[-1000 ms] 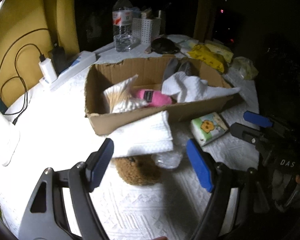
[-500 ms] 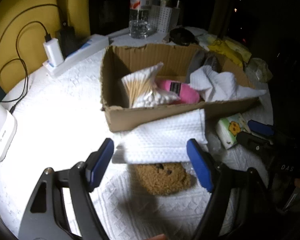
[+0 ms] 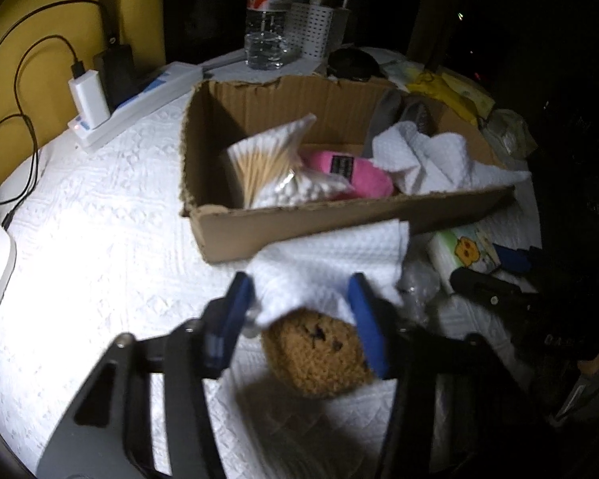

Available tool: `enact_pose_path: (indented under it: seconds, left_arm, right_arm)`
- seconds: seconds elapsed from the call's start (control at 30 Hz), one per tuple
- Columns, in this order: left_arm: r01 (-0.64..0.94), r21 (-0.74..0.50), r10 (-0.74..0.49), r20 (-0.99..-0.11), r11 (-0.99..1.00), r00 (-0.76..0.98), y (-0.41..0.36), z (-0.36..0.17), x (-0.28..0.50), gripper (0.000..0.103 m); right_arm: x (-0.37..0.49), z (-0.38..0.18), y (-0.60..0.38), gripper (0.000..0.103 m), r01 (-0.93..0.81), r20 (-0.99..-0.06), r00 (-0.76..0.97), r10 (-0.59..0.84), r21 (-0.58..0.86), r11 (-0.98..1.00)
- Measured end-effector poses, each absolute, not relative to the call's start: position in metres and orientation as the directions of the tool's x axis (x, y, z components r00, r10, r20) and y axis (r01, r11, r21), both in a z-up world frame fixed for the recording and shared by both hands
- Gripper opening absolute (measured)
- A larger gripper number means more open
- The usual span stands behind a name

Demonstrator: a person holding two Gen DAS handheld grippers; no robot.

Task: Organize soft objects
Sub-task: 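Grasp the white waffle cloth with the left gripper while the right grasps the cartoon tissue pack, then carry the white cloth and tissue pack into the box and open both grippers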

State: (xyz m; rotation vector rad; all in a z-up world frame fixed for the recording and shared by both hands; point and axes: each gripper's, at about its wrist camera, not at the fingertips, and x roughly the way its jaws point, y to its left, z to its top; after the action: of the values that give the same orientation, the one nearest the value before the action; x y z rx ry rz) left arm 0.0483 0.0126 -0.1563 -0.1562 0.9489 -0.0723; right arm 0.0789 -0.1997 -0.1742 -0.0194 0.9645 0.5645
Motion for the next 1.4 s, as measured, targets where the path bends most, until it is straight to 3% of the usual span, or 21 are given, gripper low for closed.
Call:
enact_pose_path:
  seconds: [0.23, 0.6, 0.8, 1.4]
  left_arm:
    - [0.01, -0.168, -0.139, -0.782, 0.986, 0.607, 0.012, -0.146, 0.042, 0.028]
    - [0.028, -0.171, -0.147, -0.738, 0.985, 0.659, 0.016, -0.126, 0.029, 0.024]
    - [0.051, -0.146, -0.141, -0.718, 0.988, 0.682, 0.01, -0.116, 0.024, 0.011]
    - [0.075, -0.139, -0.148, -0.651, 0.987, 0.745, 0.01, -0.073, 0.01, 0.01]
  right_arm:
    - [0.075, -0.172, -0.201, 0.071, -0.46, -0.781, 0.44, 0.443, 0.227, 0.858]
    - [0.064, -0.155, -0.203, 0.071, -0.461, -0.761, 0.473, 0.444, 0.216, 0.861]
    - [0.058, -0.145, -0.203, 0.071, -0.467, -0.749, 0.489, 0.447, 0.208, 0.86]
    - [0.048, -0.108, -0.212, 0.071, -0.474, -0.705, 0.543, 0.457, 0.192, 0.859]
